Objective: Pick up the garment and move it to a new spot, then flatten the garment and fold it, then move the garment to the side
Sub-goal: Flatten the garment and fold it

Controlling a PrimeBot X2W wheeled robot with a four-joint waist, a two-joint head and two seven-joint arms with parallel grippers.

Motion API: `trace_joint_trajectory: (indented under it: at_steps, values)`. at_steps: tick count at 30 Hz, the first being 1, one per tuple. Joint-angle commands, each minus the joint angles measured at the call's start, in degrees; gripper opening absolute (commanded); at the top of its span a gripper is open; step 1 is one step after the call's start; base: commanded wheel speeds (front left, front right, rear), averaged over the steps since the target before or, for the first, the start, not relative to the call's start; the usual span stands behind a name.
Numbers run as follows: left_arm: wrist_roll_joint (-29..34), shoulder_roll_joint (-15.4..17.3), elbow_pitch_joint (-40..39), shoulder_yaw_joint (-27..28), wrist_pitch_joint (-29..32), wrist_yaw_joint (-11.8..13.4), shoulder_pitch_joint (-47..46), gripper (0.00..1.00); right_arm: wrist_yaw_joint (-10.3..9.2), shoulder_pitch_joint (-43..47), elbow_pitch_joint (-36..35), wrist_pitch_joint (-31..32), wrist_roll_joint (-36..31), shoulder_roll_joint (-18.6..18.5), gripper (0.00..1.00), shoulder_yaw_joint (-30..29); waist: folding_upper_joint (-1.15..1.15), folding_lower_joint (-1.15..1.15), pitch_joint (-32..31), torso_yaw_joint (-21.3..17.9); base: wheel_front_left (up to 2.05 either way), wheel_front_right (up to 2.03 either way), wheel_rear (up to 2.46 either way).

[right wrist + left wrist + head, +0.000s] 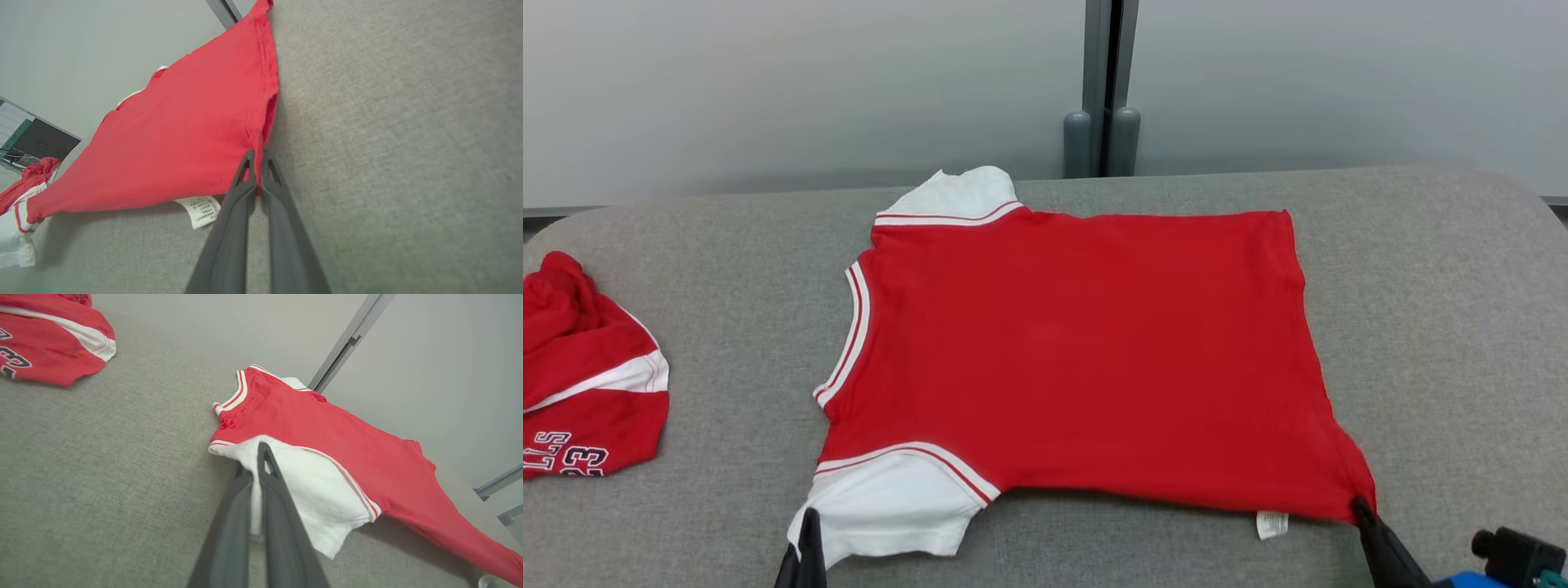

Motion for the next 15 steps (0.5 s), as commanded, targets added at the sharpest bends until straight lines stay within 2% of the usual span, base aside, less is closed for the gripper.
trace_joint_trajectory:
  at_steps: [1, 9, 15]
  values:
    - [0.3, 0.5, -1.0, -0.1, 0.3, 0.3, 1.0, 0.00, 0.01, 2.7, -0.8, 0.9, -0.2, 0.2, 0.00, -1.2, 0.01, 0.01, -0.4, 0.3, 0.00, 0.00, 0.00]
    - [1.3, 1.6, -3.7, -1.7, 2.2, 1.6, 4.5, 0.00, 0.01, 12.0, -8.3, 6.5, -4.3, 3.0, 0.00, -7.7, 0.01, 0.01, -0.1, 0.3, 0.00, 0.00, 0.00]
    - [1.7, 2.9, -3.9, -2.7, 4.1, -0.2, 0.1, 0.00, 0.01, 11.5, -13.1, 11.6, -6.8, 6.2, 0.00, -11.2, 0.01, 0.01, 0.6, 0.0, 0.00, 0.00, 0.00]
